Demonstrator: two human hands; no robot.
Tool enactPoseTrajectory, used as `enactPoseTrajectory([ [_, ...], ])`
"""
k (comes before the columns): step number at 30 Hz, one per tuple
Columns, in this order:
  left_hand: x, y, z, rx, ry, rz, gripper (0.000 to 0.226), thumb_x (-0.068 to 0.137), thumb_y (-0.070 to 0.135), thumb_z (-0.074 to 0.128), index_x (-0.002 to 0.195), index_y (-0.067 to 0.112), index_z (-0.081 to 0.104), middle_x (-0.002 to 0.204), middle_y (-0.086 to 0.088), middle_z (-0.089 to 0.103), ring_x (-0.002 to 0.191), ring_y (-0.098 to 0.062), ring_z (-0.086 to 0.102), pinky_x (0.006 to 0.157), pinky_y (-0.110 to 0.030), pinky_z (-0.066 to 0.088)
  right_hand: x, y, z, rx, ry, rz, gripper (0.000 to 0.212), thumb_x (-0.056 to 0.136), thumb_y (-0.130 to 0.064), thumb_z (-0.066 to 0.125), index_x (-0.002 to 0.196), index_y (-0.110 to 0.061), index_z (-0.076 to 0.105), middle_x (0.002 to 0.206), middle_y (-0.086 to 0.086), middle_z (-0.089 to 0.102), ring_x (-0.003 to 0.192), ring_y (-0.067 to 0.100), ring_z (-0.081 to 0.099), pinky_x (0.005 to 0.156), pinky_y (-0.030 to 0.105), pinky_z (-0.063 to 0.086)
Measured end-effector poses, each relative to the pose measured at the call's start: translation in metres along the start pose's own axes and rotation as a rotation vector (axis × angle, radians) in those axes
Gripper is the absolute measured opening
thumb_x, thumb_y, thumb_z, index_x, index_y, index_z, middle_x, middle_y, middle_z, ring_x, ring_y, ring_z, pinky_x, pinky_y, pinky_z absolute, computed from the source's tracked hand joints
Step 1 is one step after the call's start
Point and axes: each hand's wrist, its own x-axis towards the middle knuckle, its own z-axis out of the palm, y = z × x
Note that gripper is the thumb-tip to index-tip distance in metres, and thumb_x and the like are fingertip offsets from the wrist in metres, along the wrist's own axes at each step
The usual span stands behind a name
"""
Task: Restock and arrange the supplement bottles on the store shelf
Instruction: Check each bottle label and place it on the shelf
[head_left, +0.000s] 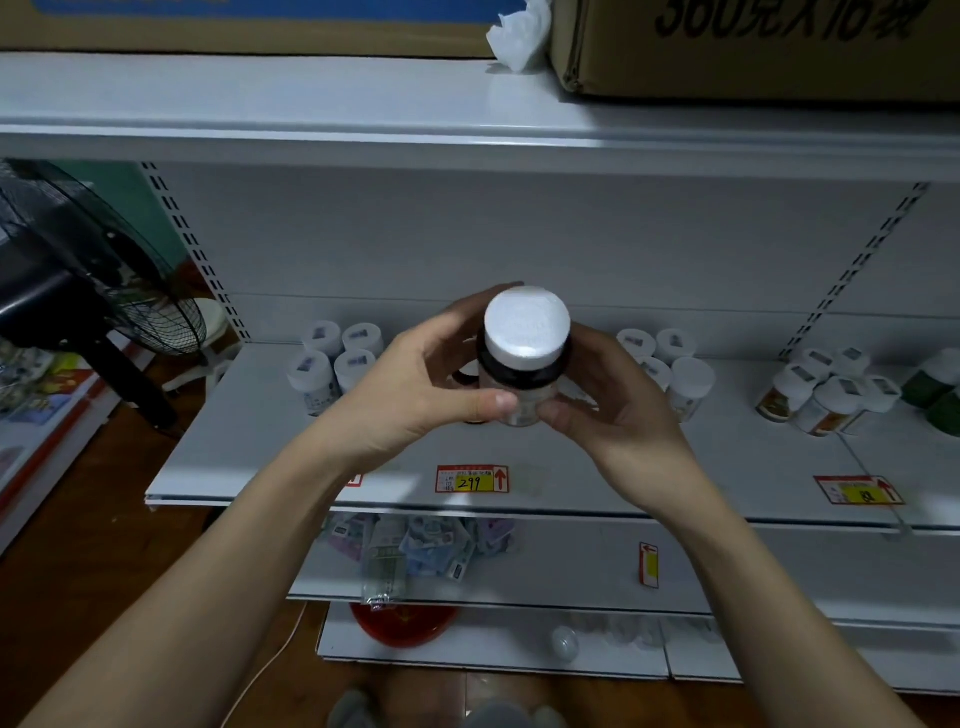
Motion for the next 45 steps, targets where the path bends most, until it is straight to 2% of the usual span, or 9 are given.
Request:
enactPoseTrajectory([
  [2, 0.0, -0.002, 0.0, 0.021, 0.005, -0.046, 0.07, 0.079, 0.002, 0.076, 0.137, 0.029, 0.047, 0.131, 0.014, 0.064, 0.124, -0.008, 0.059, 0.091, -0.025, 0.054, 0.001, 0.002, -0.002, -0.065, -0.01, 0.046, 0.054, 0.092, -0.001, 0.065, 0.133, -0.032, 0.051, 0.131, -0.017, 0.061, 0.124, -0.002, 0.055, 0.091, 0.013, 0.049],
  [6, -0.002, -0.011, 0.003, 0.02, 0.028, -0.205, 0.063, 0.089, 0.019, 0.064, 0.146, 0.03, 0.04, 0.124, 0.003, 0.069, 0.113, -0.013, 0.067, 0.079, -0.034, 0.06, 0.002, 0.007, -0.002, -0.108, -0.035, 0.183, 0.059, 0.09, -0.032, 0.064, 0.145, -0.03, 0.045, 0.125, -0.001, 0.067, 0.11, 0.01, 0.067, 0.089, 0.036, 0.058],
  [11, -0.001, -0.017, 0.004, 0.092, 0.05, -0.345, 0.065, 0.092, 0.04, 0.061, 0.147, 0.047, 0.027, 0.112, -0.008, 0.073, 0.098, -0.029, 0.072, 0.065, -0.043, 0.062, 0.002, 0.0, -0.001, -0.143, -0.076, 0.299, 0.063, 0.09, -0.046, 0.057, 0.149, -0.042, 0.034, 0.102, 0.006, 0.074, 0.084, 0.018, 0.074, 0.068, 0.032, 0.061],
  [19, 0.011, -0.004, 0.012, 0.08, 0.108, -0.513, 0.042, 0.098, 0.045, 0.054, 0.123, 0.012, 0.061, 0.092, -0.02, 0.072, 0.074, -0.043, 0.068, 0.055, -0.031, 0.057, 0.012, -0.013, 0.011, -0.099, 0.087, 0.428, 0.023, 0.1, -0.044, 0.049, 0.104, -0.032, 0.068, 0.081, 0.003, 0.073, 0.053, 0.023, 0.066, 0.045, 0.029, 0.048],
  [24, 0.021, 0.002, 0.02, 0.136, 0.106, -0.57, 0.072, 0.096, 0.061, 0.043, 0.102, -0.005, 0.07, 0.079, -0.035, 0.064, 0.055, -0.027, 0.062, 0.05, -0.026, 0.054, 0.019, -0.018, 0.011, -0.047, 0.194, 0.503, 0.053, 0.098, -0.052, 0.049, 0.086, -0.005, 0.07, 0.054, 0.012, 0.061, 0.039, 0.02, 0.051, 0.04, 0.025, 0.038],
  [27, 0.026, 0.001, 0.022, 0.186, 0.115, -0.584, 0.084, 0.096, 0.064, 0.039, 0.094, -0.016, 0.065, 0.057, -0.019, 0.059, 0.046, -0.026, 0.058, 0.046, -0.023, 0.049, 0.02, -0.019, 0.008, -0.043, 0.2, 0.521, 0.061, 0.098, -0.053, 0.046, 0.082, 0.001, 0.07, 0.049, 0.012, 0.058, 0.037, 0.02, 0.049, 0.039, 0.024, 0.037],
  [38, 0.014, -0.01, 0.03, 0.181, 0.098, -0.63, 0.084, 0.096, 0.061, 0.043, 0.097, -0.02, 0.064, 0.064, -0.024, 0.061, 0.046, -0.026, 0.058, 0.046, -0.023, 0.049, 0.009, -0.011, 0.001, -0.11, 0.099, 0.546, 0.063, 0.102, -0.047, 0.042, 0.088, 0.011, 0.065, 0.048, 0.015, 0.057, 0.037, 0.022, 0.048, 0.039, 0.024, 0.037],
  [42, 0.011, -0.01, 0.029, 0.147, 0.087, -0.592, 0.068, 0.097, 0.056, 0.047, 0.097, -0.009, 0.069, 0.077, -0.033, 0.067, 0.055, -0.028, 0.063, 0.05, -0.025, 0.054, 0.003, -0.008, -0.001, -0.153, 0.055, 0.474, 0.054, 0.103, -0.045, 0.042, 0.093, 0.003, 0.064, 0.06, 0.02, 0.061, 0.044, 0.024, 0.054, 0.042, 0.029, 0.042],
  [45, 0.009, -0.013, 0.025, 0.135, 0.074, -0.542, 0.053, 0.099, 0.051, 0.049, 0.112, 0.003, 0.066, 0.088, -0.03, 0.07, 0.069, -0.032, 0.065, 0.054, -0.028, 0.055, 0.001, -0.006, 0.0, -0.192, 0.048, 0.408, 0.034, 0.103, -0.039, 0.044, 0.104, -0.013, 0.066, 0.062, 0.005, 0.067, 0.047, 0.021, 0.06, 0.044, 0.031, 0.049],
])
